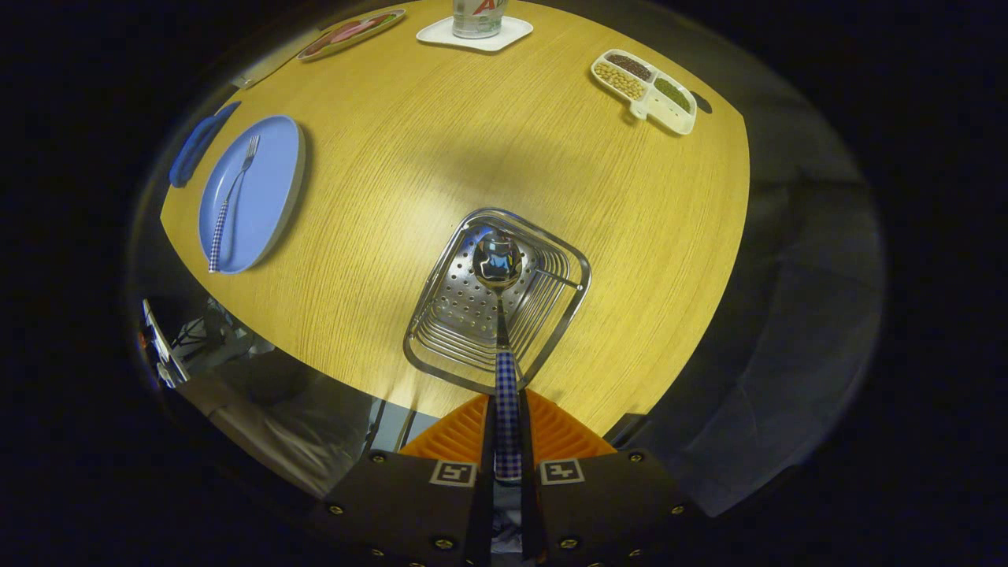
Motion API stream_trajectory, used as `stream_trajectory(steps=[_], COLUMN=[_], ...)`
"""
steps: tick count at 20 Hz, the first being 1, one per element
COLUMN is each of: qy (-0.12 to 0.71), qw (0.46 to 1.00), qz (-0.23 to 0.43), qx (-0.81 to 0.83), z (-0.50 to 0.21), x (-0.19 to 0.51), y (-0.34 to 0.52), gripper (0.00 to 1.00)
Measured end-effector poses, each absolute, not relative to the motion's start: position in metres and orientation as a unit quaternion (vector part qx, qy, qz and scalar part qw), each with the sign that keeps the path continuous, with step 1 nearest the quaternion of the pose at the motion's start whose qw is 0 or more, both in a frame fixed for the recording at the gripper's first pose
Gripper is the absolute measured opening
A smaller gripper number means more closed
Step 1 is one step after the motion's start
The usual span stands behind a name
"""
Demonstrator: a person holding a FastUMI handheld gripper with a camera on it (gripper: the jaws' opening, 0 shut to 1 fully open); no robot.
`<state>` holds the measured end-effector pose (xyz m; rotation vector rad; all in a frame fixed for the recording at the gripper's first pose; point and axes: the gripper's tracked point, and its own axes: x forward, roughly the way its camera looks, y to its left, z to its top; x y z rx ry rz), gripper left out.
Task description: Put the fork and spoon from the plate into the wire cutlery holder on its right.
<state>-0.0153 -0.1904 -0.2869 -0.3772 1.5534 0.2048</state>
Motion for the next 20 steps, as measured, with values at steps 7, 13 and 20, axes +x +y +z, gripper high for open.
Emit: stream_trajectory(steps=[7,13,20], qy=[0.620,0.552,0.529], qw=[0.765,0.819,0.828], qz=[0.060,0.082,0.145], qx=[-0.163,-0.136,-0.117], z=[-0.224,-0.199,-0.203], x=[-0.013,-0.021,-0.030], y=[-0.194,-0.127,-0.026], gripper=[0.81,0.97,0.97])
